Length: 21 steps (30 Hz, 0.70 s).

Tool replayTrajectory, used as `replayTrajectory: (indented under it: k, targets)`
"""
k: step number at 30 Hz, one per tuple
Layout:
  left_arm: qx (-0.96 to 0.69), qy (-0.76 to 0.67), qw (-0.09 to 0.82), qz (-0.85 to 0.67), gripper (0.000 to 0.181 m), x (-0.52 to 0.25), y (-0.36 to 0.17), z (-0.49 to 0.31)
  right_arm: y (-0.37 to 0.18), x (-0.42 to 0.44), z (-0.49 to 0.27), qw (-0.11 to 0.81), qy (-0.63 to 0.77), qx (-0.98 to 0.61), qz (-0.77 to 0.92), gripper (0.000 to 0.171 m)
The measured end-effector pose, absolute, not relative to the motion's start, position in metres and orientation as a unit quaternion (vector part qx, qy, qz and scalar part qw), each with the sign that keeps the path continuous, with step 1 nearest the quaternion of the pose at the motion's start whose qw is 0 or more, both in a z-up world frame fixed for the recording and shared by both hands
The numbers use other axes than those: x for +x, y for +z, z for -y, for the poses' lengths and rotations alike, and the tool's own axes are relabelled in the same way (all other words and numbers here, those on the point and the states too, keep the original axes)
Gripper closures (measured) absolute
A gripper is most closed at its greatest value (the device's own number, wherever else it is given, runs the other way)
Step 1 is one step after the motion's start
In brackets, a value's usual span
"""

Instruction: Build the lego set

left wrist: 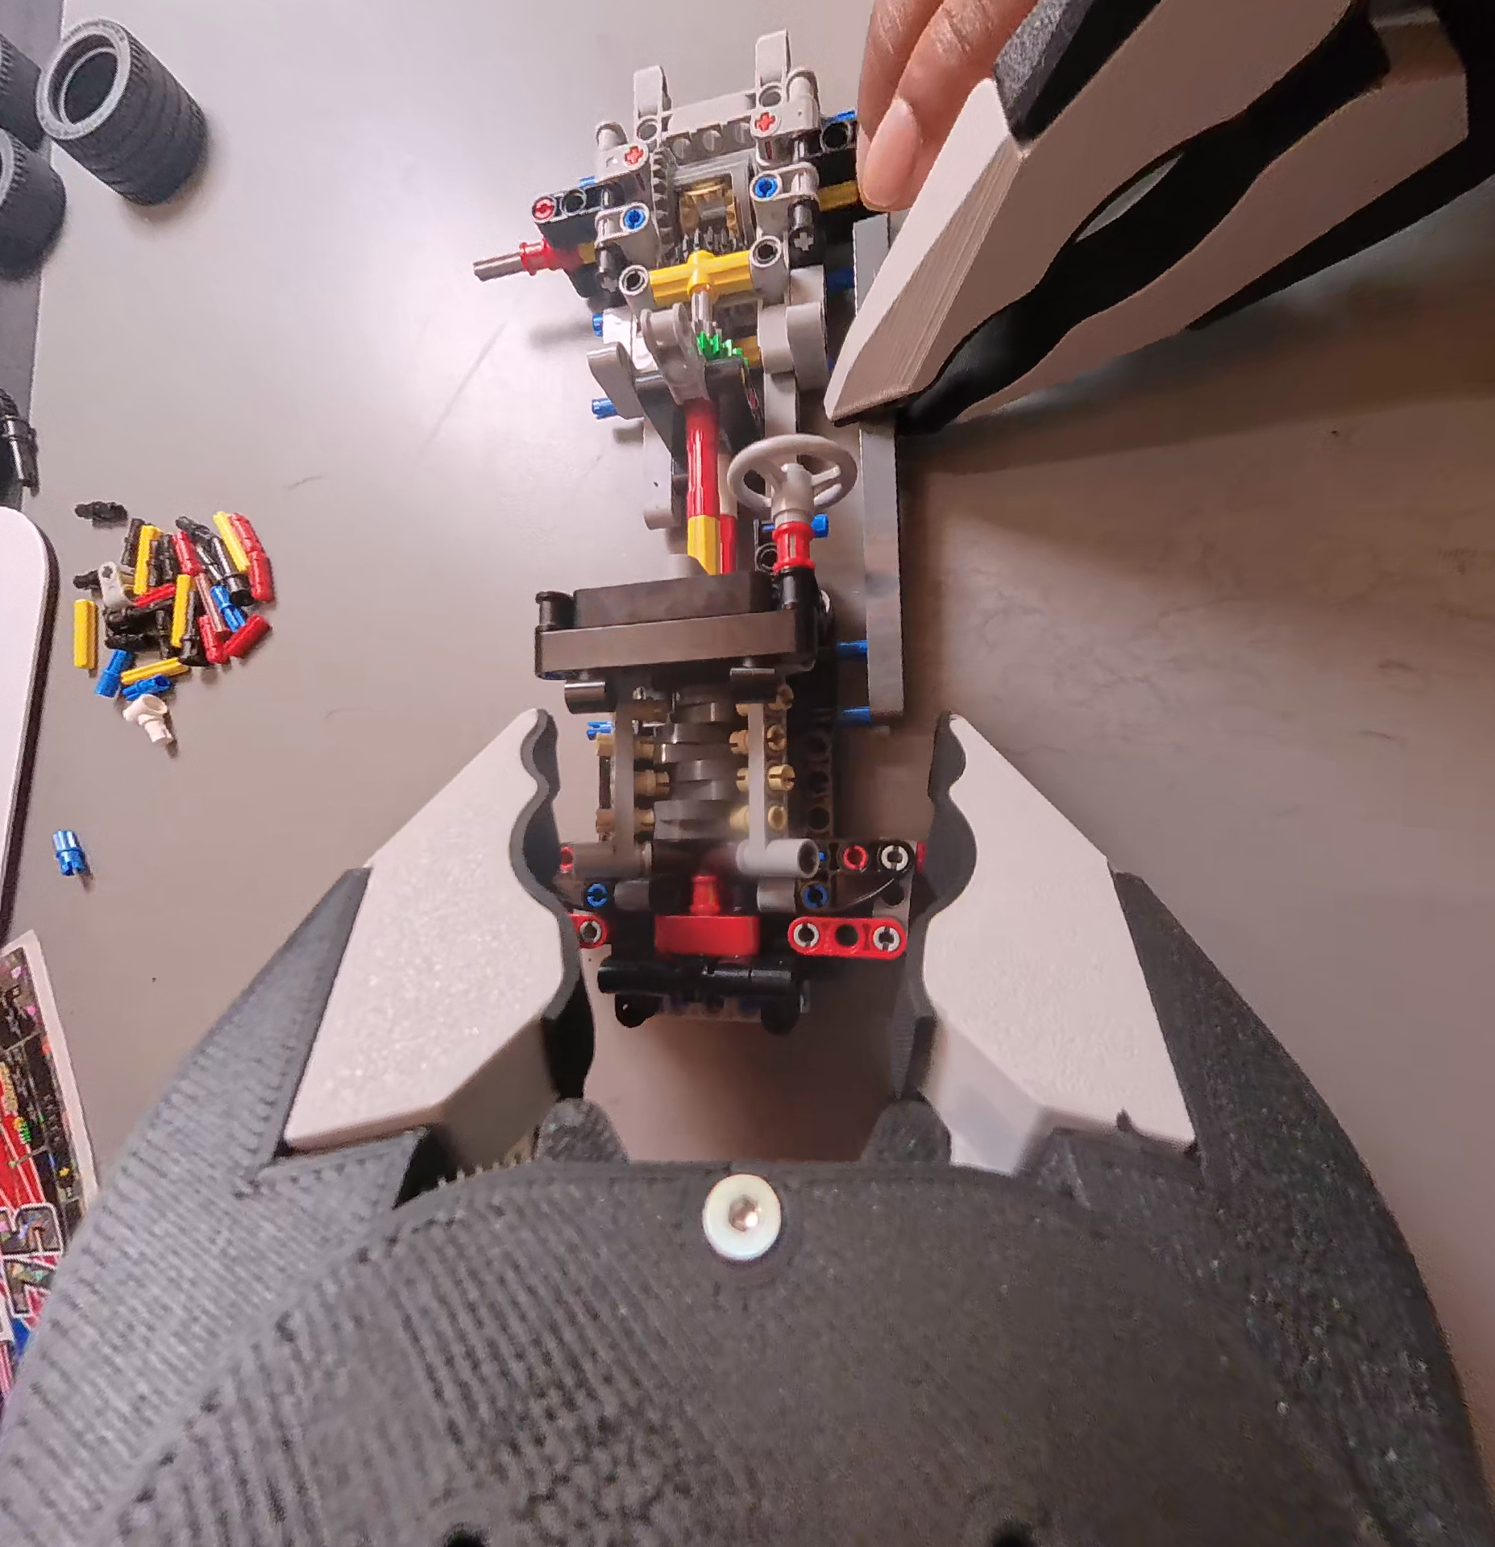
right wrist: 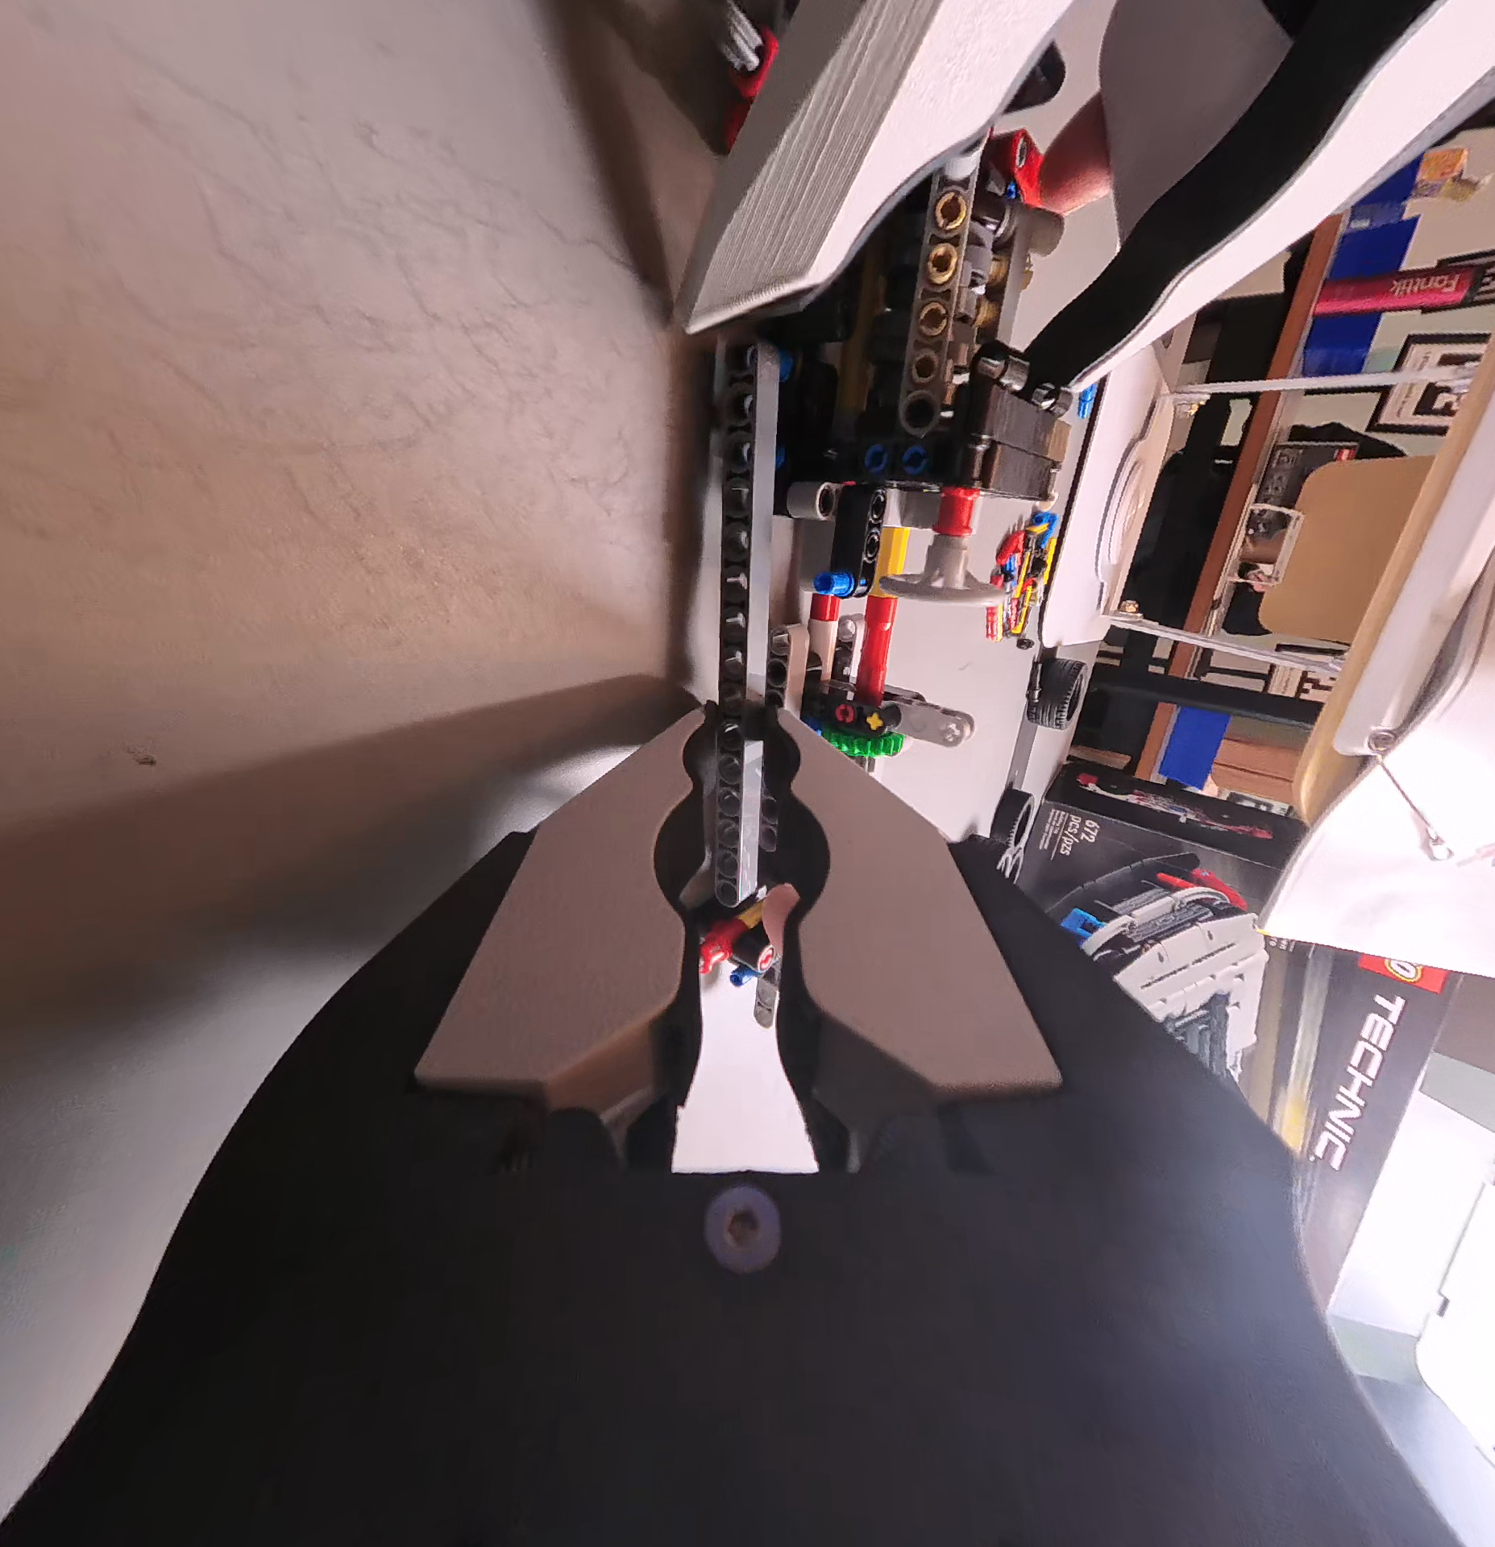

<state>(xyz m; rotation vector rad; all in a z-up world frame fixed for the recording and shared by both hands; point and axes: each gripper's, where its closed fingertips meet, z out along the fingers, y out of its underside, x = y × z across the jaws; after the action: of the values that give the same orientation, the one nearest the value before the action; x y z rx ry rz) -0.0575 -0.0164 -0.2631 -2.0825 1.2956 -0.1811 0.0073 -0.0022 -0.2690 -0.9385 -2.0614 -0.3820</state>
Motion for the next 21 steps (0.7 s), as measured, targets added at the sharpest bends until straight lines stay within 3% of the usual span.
replayTrajectory:
  k: [21]
  targets:
    - [-0.786, -0.043, 0.352, -0.506, 0.110, -0.0589, -0.2622, 0.0145, -0.2686, 0.0060, 0.0077, 0.409, -0.138, -0.372, 0.821, 0.163]
